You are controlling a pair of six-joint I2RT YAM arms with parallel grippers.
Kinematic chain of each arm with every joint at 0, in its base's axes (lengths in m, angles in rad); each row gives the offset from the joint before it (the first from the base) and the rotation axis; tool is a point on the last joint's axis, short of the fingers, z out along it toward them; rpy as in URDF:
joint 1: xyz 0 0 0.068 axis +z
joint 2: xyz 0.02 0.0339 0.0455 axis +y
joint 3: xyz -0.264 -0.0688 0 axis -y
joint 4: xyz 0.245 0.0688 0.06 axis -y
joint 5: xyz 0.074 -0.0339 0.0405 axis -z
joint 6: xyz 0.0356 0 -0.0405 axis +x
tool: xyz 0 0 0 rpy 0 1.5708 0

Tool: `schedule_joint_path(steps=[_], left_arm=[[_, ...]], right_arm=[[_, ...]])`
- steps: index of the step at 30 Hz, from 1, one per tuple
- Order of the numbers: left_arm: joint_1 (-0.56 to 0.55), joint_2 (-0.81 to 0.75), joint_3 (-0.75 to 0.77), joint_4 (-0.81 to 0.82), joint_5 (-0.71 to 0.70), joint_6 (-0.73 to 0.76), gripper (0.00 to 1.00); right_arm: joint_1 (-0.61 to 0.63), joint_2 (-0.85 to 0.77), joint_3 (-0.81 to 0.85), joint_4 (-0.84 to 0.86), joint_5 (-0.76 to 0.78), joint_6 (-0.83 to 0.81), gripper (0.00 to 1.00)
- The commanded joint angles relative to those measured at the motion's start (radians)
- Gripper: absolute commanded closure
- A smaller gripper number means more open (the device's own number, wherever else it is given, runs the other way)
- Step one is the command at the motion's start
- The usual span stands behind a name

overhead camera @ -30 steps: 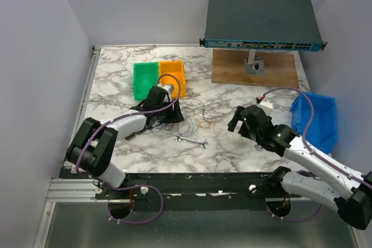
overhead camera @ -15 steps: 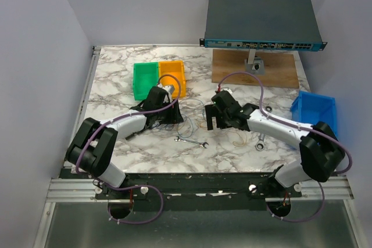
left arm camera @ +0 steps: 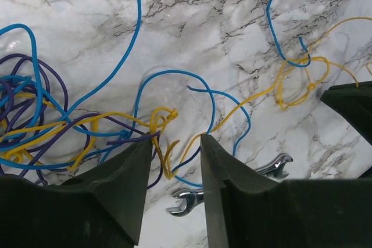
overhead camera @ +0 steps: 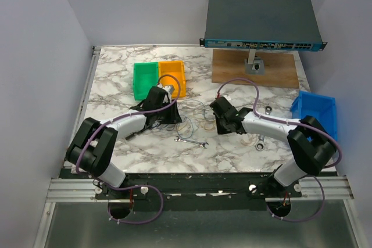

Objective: Untangle the cables

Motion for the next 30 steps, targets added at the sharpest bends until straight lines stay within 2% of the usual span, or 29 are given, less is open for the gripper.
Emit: schedule_joint_path(steps=[1,5,11,19,24,30], left_arm=[[0.015,0.016,0.022,-0.012,0.037,-0.006,0.68],[0.028,0.022,0.030,-0.040,0.016,-0.007,1.00],[0.067,-0.034,-0.014,-0.031,-0.045,-0.043,1.00],[0.213,-0.254,-0.180,0.006,-0.211,-0.161,1.00],[0.232,-0.409,-0.247,-0.051,-0.421,-0.239,1.00],[0.240,-0.502,-0.275,-0.122,-0.549,-0.305,1.00]], right_arm=[[0.003,-0.013,-0.017,0.022,0.065,0.056,0.99],[-0.001,-0.111,-0.053,0.013,0.156,0.130,0.99],[-0.091,-0.344,-0.113,-0.056,0.297,0.271,0.99],[-0.357,-0.677,-0.136,-0.191,0.402,0.372,0.99],[-0.365,-0.744,-0.099,-0.304,0.526,0.464,0.99],[-0.366,-0.805,-0.085,-0.377,0.626,0.568,0.99]])
